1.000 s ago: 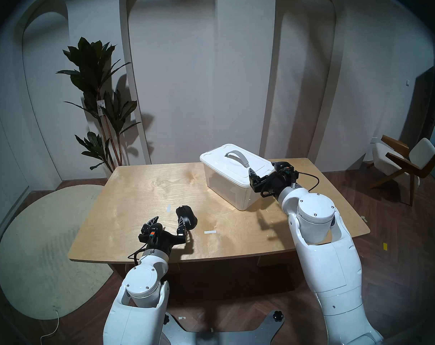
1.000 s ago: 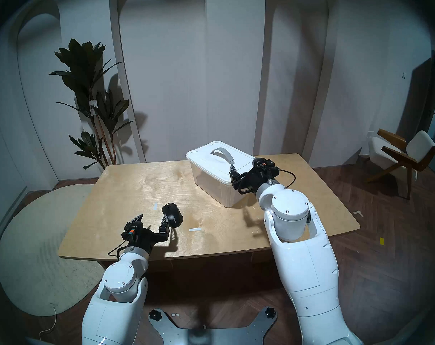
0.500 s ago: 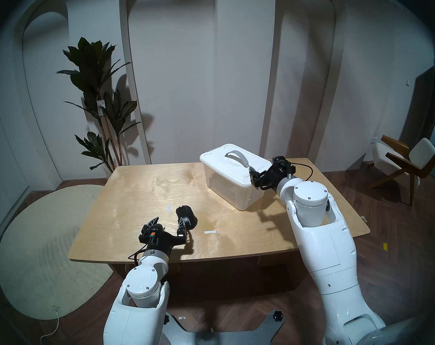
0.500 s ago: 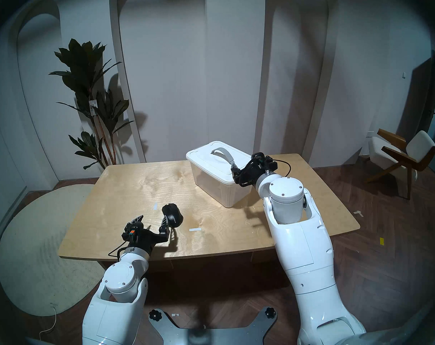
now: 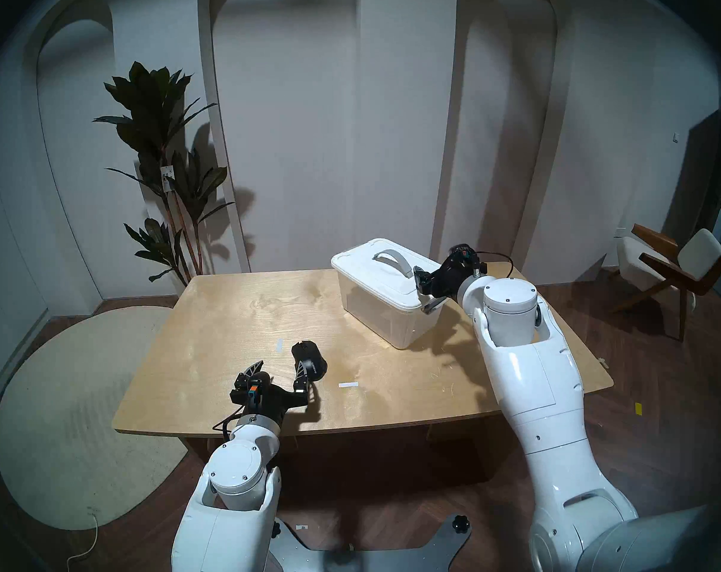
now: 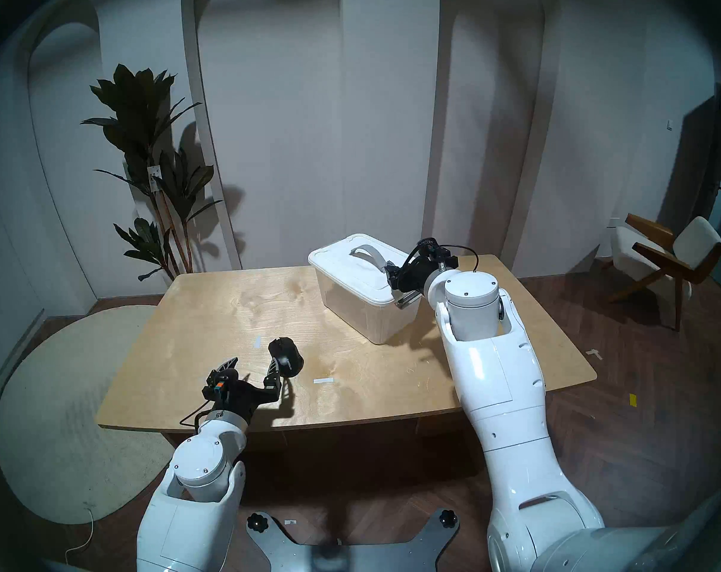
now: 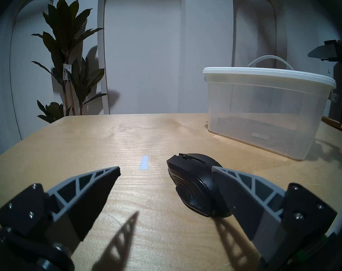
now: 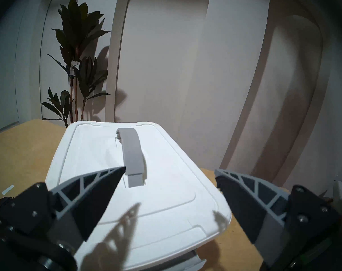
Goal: Open a storage container and put mouse inside
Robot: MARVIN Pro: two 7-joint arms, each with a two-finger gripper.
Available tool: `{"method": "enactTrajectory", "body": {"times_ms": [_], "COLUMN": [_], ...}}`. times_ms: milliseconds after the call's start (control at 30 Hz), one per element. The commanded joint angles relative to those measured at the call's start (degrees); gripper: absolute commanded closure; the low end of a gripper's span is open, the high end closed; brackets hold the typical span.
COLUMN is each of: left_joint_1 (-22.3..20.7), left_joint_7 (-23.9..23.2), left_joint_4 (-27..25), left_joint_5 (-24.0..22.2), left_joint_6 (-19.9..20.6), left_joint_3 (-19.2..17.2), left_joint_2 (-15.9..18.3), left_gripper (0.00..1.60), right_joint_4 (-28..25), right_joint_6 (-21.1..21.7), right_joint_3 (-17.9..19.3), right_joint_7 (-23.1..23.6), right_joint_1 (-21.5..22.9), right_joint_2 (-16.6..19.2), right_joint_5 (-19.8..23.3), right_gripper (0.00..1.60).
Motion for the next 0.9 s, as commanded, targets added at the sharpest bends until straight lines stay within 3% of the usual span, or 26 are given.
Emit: {"method": "enactTrajectory", "body": {"times_ms": [0,800,833,867], "left_joint_1": [-0.7,-0.8,-0.8,-0.9], "left_joint_7": [0.0,0.0,0.0,0.0], "left_joint_4": [-0.9,-1.0,-1.0,-1.0], "left_joint_5": [0.0,0.0,0.0,0.0], "left_joint_6": [-0.3,-0.4,-0.4,-0.4], "left_joint_3": [0.0,0.0,0.0,0.0], "left_joint_2": [0.0,0.0,0.0,0.0], "left_gripper": [0.0,0.0,0.0,0.0], "right_joint_4": [2.1,21.9,23.2,23.6], "right_joint_6": [0.6,6.8,7.1,7.1], "right_joint_3": [0.1,3.7,3.8,3.8], "right_joint_7": [1.0,5.2,5.4,5.6], "right_joint_1": [6.5,19.1,19.9,20.0], "right_joint_2": [-1.7,-4.3,-4.3,-4.3], "right_joint_5": [1.1,6.3,6.5,6.6], "right_gripper": [0.0,0.0,0.08,0.68]}}
